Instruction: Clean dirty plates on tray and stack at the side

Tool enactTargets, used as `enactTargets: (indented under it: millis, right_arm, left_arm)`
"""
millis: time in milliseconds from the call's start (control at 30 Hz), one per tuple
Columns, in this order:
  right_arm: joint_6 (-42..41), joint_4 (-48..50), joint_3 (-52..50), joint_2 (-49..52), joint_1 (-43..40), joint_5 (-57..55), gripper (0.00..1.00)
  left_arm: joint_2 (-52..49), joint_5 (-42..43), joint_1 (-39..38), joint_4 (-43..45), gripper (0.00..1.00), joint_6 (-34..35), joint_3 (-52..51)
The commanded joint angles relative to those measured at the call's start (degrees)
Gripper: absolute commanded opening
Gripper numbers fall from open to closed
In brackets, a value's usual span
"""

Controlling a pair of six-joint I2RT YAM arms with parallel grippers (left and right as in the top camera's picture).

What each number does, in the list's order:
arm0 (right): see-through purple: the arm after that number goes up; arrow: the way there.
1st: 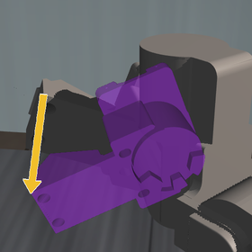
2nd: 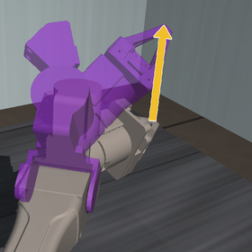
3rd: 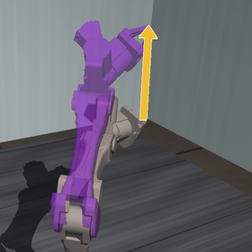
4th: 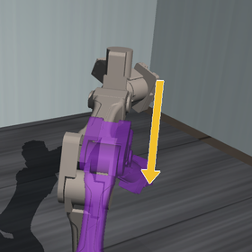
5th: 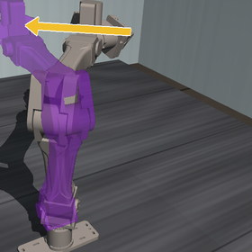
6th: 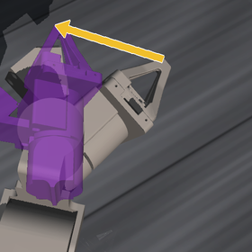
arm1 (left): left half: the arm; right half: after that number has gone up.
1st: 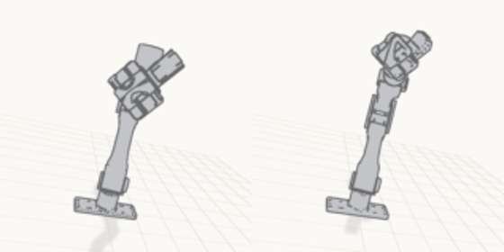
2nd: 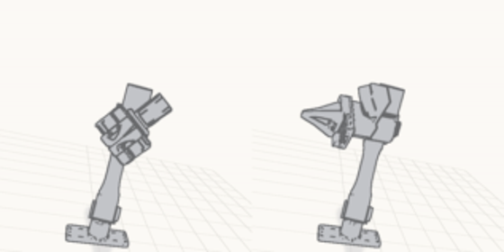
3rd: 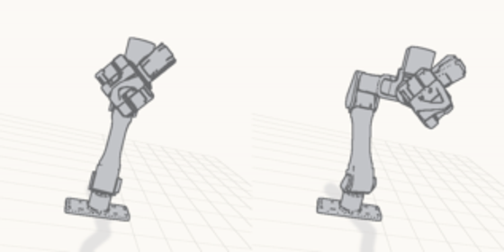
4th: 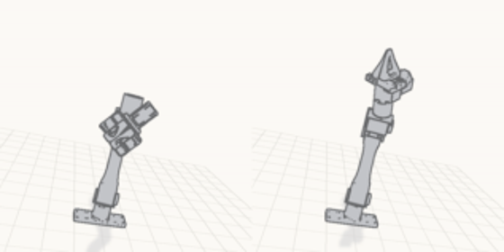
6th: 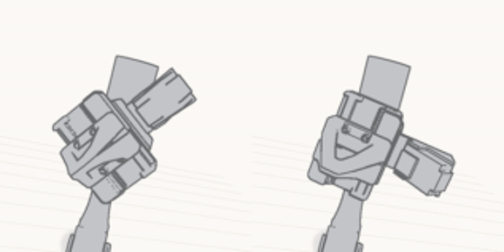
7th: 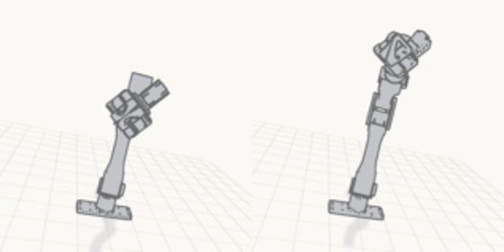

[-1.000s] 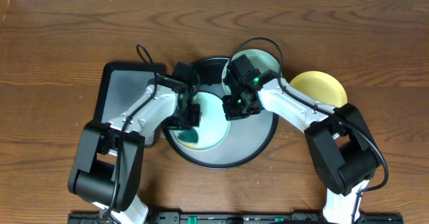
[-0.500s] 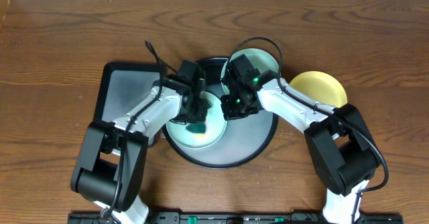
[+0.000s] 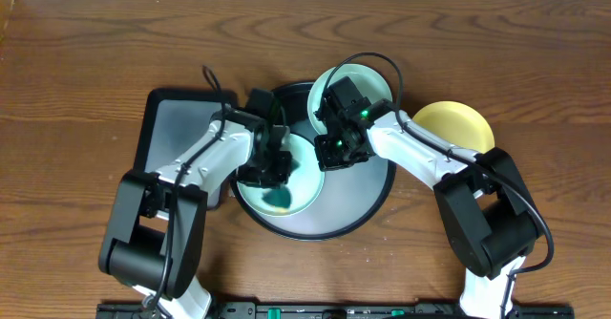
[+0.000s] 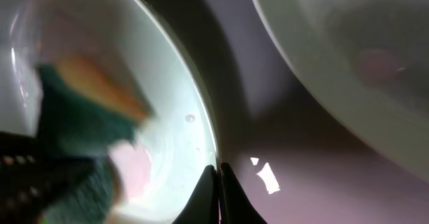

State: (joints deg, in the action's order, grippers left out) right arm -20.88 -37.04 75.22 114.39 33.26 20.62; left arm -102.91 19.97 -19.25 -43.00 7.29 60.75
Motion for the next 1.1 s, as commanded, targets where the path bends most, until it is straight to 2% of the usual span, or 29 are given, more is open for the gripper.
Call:
enactTargets:
  millis: [0, 67, 167, 267, 367, 500, 667, 733, 1000, 1067]
  right_arm:
    - [-0.26, -0.48, 0.46, 0.11, 0.07, -1.05, 0.01]
    - [-0.26, -0.48, 0.46, 0.11, 0.07, -1.05, 0.01]
    - [-0.26, -0.5, 0.46, 0.11, 0.07, -1.07, 0.01]
    - [-0.15, -0.74, 0.46, 0.11, 0.07, -1.07, 0.01]
    - [-0.07, -1.05, 0.46, 0.11, 0.07, -1.18, 0.01]
    - [-0.07, -1.03, 0.46, 0.11, 0.07, -1.29, 0.01]
    - [1.77, -1.2, 1.27, -1.14, 0.22, -1.33, 0.01]
    - [2.56, -1.66, 1.75, -2.6, 0.66, -3.61, 0.01]
    - [5.81, -4.87, 3.06, -12.63, 5.62, -25.92, 0.01]
    - [6.38, -4.92, 3.06, -13.57, 6.36, -26.6, 0.01]
  left_arm:
    - [-1.25, 6.91, -0.33, 3.17, 0.12, -6.23, -1.11]
    - [-1.25, 1.14, 0.02, 5.66, 0.1, -2.34, -0.85]
    - [-1.25, -13.18, 2.8, 5.88, 0.08, 7.52, 1.97]
    - [-1.25, -18.36, 5.97, 3.28, 0.08, 12.15, 6.08]
    - [-1.25, -19.43, 8.81, -0.57, 0.08, 13.0, 11.02]
    - [-1.16, -19.39, 13.11, -11.5, 0.07, 12.87, 21.46]
    - [-0.5, -19.37, 16.2, -20.17, 0.08, 10.54, 29.33]
    - [0.07, -19.41, 17.62, -20.35, 0.07, 10.36, 29.9]
    - [0.22, -19.41, 23.15, -19.89, 0.08, 10.38, 29.79]
    - [0.22, -19.41, 23.58, -19.89, 0.08, 10.36, 29.79]
